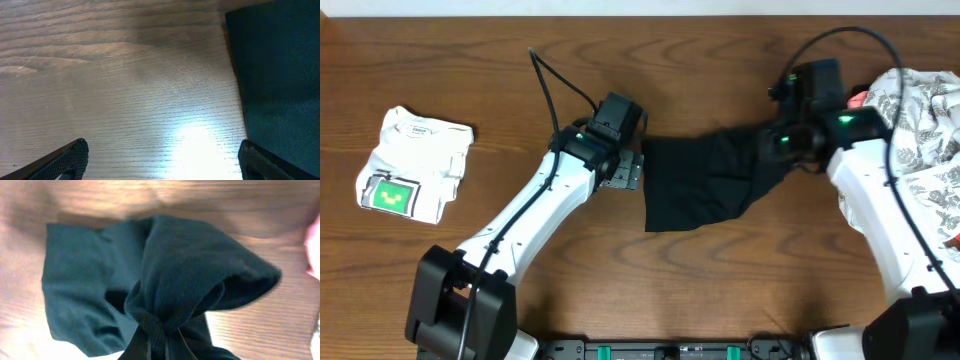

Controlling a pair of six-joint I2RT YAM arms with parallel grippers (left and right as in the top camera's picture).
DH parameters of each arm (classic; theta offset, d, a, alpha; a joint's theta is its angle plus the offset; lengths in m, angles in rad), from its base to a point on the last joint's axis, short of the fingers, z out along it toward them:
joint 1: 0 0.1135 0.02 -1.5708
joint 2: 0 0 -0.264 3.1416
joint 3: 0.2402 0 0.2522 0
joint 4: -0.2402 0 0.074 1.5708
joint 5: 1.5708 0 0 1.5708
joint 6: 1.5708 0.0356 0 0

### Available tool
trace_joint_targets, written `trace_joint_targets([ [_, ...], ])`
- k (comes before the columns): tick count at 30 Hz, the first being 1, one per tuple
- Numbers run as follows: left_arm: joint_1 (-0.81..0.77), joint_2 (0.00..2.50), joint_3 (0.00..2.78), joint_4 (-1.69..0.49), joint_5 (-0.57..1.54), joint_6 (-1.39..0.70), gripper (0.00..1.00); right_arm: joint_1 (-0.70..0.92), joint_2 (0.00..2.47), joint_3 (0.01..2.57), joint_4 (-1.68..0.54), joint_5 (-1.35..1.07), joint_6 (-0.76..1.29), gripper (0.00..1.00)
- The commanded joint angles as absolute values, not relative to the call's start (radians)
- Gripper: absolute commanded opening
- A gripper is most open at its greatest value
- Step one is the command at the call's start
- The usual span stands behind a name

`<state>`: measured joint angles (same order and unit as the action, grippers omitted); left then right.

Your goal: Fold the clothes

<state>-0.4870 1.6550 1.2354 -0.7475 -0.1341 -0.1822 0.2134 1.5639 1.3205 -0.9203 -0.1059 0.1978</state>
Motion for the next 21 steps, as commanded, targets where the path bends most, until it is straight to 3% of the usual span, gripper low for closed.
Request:
trace_joint_targets([
  [1, -0.485, 1.636, 1.250, -0.751, -0.093, -0.198, 0.96, 0.320, 1.573, 1.340, -0.915, -0.036, 0.221, 0.01],
  [19, -0.485, 1.636, 1.250, -0.781, -0.060, -0.234, 0.96, 0.730, 1.866, 1.340, -0.701, 0.022, 0.356, 0.01],
  [21, -0.485, 1.636, 1.250, -0.782, -0.060, -0.234, 0.96, 0.749, 1.876, 1.340, -0.687, 0.022, 0.355, 0.10],
])
